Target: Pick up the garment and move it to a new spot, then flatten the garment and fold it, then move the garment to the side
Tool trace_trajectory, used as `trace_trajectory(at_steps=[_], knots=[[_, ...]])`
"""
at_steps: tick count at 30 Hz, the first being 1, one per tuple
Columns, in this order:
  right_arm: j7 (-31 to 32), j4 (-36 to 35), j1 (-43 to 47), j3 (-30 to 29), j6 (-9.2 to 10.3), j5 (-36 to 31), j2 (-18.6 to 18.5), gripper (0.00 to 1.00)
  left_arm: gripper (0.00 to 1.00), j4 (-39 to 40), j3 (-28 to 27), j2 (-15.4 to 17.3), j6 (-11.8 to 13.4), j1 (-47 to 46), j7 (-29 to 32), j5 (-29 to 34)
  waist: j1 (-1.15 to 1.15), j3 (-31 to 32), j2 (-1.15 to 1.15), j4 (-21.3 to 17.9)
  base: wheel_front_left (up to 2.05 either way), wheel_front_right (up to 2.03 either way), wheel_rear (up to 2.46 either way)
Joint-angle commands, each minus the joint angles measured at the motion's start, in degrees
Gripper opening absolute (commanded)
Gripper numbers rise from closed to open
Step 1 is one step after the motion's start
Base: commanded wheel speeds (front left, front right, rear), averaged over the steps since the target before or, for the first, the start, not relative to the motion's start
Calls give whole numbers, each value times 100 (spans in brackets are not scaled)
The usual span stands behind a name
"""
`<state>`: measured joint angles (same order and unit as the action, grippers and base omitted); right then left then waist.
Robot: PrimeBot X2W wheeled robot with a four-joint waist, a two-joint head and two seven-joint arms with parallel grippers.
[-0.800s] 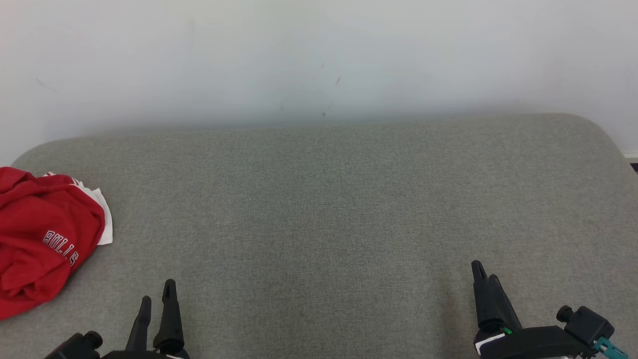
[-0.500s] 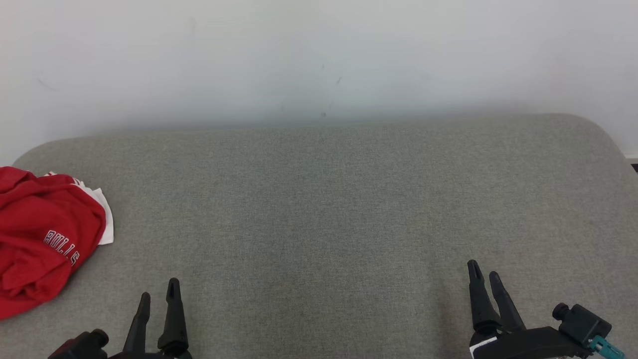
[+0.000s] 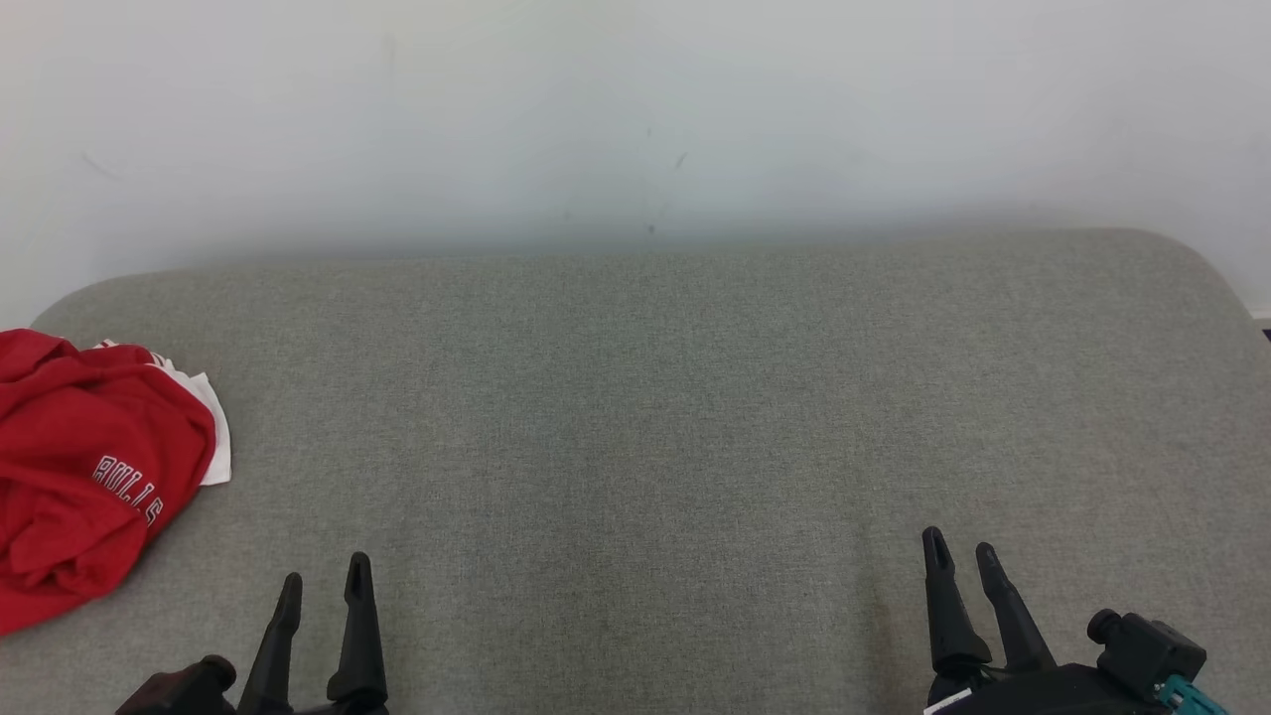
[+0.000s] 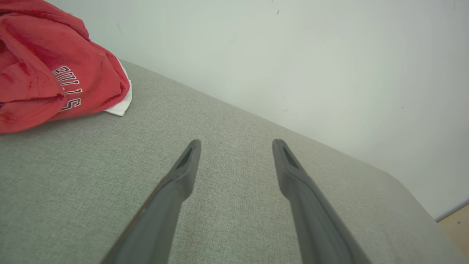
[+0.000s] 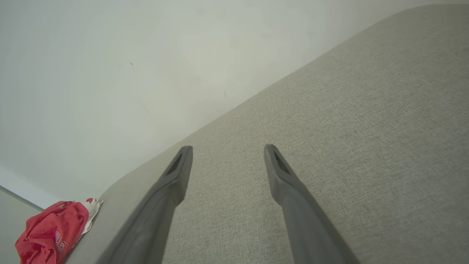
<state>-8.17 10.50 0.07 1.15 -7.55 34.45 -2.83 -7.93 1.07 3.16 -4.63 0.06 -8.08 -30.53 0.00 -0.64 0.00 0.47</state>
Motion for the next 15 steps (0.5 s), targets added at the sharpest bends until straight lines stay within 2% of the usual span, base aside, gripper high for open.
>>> trace_trajectory(at_steps=[1, 15], knots=[[-61, -58, 5, 18, 7, -178, -7, 100, 100, 86, -14, 25, -38, 46, -66, 186, 0, -1, 0, 3, 0, 0, 0], [-260, -46, 89, 30, 8, -935, -7, 100, 100, 136, -63, -10, -133, 164, -263, 961, 0, -14, 0, 41, 0, 0, 0]])
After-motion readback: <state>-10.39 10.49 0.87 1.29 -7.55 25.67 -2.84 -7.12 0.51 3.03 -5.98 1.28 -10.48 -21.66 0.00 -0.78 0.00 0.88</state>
